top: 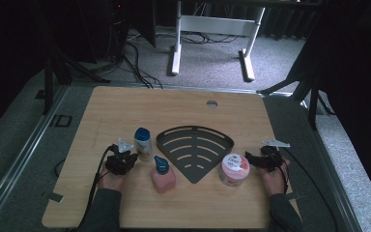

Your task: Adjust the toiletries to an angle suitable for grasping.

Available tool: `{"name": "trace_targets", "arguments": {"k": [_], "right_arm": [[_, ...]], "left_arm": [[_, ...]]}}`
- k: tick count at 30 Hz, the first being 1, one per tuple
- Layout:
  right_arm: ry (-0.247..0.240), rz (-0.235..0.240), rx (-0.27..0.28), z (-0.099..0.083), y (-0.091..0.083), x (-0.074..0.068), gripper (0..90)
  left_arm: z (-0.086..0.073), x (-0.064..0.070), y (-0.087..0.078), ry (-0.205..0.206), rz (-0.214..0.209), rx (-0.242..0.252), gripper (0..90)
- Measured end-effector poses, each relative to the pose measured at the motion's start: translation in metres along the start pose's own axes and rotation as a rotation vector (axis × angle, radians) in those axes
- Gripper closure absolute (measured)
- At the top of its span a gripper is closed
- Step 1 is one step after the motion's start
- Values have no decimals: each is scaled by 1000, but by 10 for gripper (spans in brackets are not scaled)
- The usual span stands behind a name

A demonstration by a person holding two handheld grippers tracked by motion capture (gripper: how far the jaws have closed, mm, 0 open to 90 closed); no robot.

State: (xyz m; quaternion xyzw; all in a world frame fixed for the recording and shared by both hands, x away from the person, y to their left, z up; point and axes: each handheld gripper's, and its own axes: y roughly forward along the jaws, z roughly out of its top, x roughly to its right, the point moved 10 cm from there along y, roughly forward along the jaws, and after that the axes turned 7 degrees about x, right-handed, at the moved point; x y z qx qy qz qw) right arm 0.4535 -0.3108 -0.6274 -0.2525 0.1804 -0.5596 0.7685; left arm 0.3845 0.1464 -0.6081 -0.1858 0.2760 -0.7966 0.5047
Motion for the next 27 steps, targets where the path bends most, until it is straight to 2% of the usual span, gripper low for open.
{"name": "trace_targets", "arguments": {"k": [5,11,13,21,27], "right_arm": [[0,0,0,0,0,0,203],[0,1,0,0,0,0,204],[0,1,0,0,0,0,204],[-1,1,-1,0,0,0,203],[-2,2,0,0,1,0,204]], "left_arm": [[2,5,6,10,-16,1,900],[3,10,3,24,-26,5,900],[1,12,4,19,-42,-3,900],[4,15,7,15,-50,3,900],[7,25,13,28,-69,2,900]]}}
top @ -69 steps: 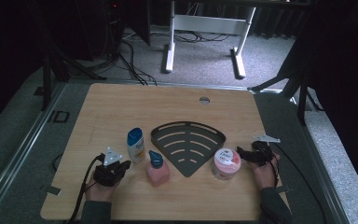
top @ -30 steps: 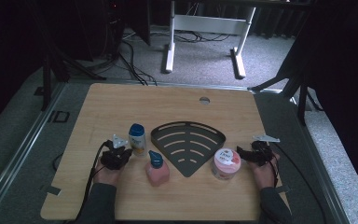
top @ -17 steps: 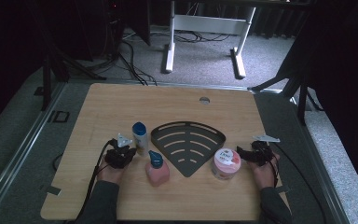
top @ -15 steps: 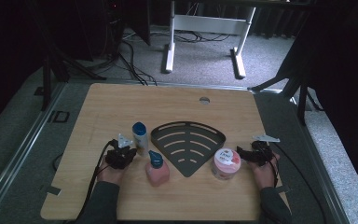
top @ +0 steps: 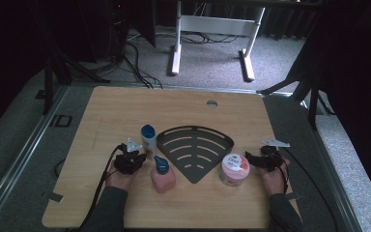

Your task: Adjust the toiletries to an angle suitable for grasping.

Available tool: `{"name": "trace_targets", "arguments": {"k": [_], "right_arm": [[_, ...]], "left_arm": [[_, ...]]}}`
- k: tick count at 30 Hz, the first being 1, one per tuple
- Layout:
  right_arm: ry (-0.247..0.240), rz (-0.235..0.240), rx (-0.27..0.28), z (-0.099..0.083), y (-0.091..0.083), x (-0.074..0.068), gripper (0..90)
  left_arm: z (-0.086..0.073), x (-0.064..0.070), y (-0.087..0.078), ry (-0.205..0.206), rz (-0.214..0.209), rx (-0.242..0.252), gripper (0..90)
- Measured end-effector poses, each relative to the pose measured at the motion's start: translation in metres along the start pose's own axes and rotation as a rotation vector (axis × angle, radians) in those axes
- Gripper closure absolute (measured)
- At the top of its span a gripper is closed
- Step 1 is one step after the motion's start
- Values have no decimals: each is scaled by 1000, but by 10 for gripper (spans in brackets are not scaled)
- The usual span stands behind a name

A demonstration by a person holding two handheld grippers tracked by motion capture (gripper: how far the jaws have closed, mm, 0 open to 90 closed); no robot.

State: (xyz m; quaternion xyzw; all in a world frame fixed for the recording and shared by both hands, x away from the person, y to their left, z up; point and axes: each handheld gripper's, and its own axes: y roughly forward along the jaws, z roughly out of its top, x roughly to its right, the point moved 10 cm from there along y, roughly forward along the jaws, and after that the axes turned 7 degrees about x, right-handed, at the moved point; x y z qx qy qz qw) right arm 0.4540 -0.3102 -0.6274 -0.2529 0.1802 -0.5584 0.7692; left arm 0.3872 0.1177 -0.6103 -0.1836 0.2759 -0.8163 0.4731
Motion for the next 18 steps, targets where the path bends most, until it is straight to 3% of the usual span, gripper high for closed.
{"name": "trace_targets", "arguments": {"k": [10,18], "right_arm": [[0,0,0,0,0,0,204],[0,0,0,0,0,0,204]], "left_arm": [[5,15,10,20,-32,1,900],[6,18,13,35,-45,6,900]]}}
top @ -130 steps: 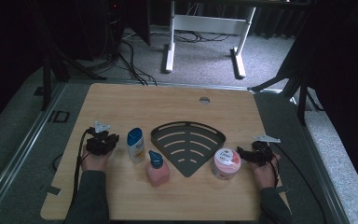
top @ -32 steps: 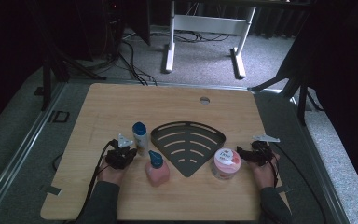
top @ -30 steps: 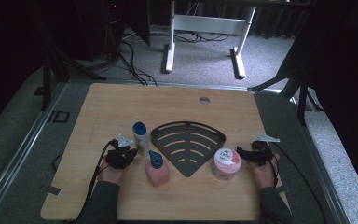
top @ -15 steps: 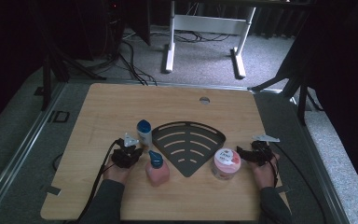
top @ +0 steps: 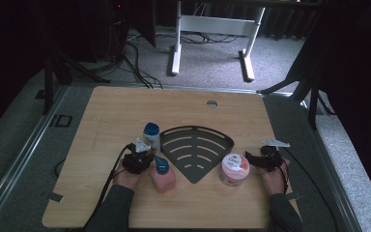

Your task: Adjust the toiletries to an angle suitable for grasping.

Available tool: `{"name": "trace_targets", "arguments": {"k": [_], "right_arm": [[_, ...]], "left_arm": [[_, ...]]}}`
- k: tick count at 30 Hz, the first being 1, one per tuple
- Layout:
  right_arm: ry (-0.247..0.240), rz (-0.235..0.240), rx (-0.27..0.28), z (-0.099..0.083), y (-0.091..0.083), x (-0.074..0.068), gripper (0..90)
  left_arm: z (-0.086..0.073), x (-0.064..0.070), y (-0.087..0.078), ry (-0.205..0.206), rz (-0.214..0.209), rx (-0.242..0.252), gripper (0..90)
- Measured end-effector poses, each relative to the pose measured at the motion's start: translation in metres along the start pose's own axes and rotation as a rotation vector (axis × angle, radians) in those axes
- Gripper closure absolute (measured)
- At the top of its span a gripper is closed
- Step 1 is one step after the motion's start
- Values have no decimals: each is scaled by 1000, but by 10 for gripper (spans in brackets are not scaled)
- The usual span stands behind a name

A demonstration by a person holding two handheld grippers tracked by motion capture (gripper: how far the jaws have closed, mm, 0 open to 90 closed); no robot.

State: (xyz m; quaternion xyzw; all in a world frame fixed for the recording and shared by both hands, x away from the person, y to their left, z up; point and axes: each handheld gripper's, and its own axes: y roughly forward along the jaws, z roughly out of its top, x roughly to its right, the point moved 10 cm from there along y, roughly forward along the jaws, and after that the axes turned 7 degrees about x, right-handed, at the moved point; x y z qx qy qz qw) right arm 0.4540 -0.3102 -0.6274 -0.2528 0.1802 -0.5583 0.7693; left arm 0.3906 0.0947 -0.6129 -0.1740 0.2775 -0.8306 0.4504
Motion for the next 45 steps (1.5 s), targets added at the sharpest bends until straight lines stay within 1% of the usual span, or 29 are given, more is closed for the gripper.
{"name": "trace_targets", "arguments": {"k": [5,9,13,17,19,21,24,26,29,32,34,35,38,39,40,41,45], "right_arm": [[0,1,-1,0,0,0,204],[0,1,-2,0,0,0,204],[0,1,-2,0,0,0,204],[2,-2,-1,0,0,0,208],[-1,0,-6,0,-1,-1,256],[-5,7,-12,1,-2,-4,343],[-13,16,-15,2,-4,-6,415],[-12,14,-10,2,-4,-7,439],[-9,11,-5,2,-4,-6,457],[-6,10,-2,2,-4,-6,464],[-9,10,-4,2,-5,-7,474],[-9,10,-4,2,-5,-7,474],[-8,9,-2,1,-6,-7,478],[-8,10,-2,1,-6,-7,478],[-9,12,-2,1,-6,-7,478],[-10,14,-2,1,-6,-7,478],[-10,14,3,1,-6,-7,478]], "left_arm": [[0,0,1,1,1,-1,899],[-2,-1,0,14,7,-7,896],[-4,-1,-4,20,7,-7,879],[-4,1,-11,17,-2,11,862],[-4,0,-15,14,-3,21,848],[-3,1,-20,9,-8,31,837],[-1,3,-27,5,-18,49,826],[1,4,-33,13,-22,58,823],[3,8,-41,11,-33,76,812],[5,13,-49,23,-51,90,792],[5,15,-54,36,-62,92,782],[5,15,-54,36,-62,92,777],[7,21,-63,45,-94,91,757],[7,23,-65,58,-101,87,746],[7,23,-65,58,-101,87,737],[9,27,-70,79,-108,85,726],[13,34,-79,99,-130,87,704]]}}
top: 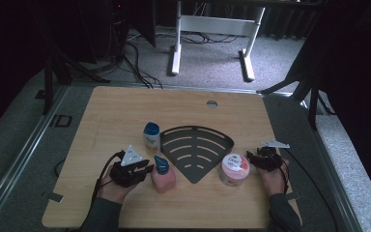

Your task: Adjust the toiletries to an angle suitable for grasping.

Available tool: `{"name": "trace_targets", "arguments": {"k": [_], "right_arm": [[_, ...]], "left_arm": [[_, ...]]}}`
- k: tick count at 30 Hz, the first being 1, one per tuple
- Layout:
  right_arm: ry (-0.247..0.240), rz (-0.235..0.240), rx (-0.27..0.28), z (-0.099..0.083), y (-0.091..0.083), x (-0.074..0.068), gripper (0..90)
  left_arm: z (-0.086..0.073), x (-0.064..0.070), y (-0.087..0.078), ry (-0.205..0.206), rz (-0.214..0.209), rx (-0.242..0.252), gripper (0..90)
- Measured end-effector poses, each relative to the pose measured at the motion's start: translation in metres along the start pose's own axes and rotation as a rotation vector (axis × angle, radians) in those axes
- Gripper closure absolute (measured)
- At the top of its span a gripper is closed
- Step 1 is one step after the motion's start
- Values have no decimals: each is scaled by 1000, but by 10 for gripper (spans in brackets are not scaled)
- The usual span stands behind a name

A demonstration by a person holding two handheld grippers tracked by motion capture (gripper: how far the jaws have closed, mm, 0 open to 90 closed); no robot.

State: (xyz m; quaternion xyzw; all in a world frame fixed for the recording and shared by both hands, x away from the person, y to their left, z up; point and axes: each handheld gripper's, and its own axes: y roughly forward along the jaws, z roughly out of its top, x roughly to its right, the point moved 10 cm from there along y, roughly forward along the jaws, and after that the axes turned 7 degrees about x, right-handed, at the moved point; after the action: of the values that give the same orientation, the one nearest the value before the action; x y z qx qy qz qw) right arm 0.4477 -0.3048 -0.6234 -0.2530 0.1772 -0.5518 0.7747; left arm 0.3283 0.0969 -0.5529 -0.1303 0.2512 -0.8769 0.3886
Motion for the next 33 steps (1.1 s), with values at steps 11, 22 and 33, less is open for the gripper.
{"name": "trace_targets", "arguments": {"k": [11,22,33], "right_arm": [[-4,2,-5,-2,-3,-2,517],[-122,75,-10,5,-21,-27,900],[-113,218,16,8,-35,-47,900]], "left_arm": [[4,9,-17,12,-30,0,657],[8,28,-35,49,-79,27,677],[18,40,-37,91,-95,24,839]]}}
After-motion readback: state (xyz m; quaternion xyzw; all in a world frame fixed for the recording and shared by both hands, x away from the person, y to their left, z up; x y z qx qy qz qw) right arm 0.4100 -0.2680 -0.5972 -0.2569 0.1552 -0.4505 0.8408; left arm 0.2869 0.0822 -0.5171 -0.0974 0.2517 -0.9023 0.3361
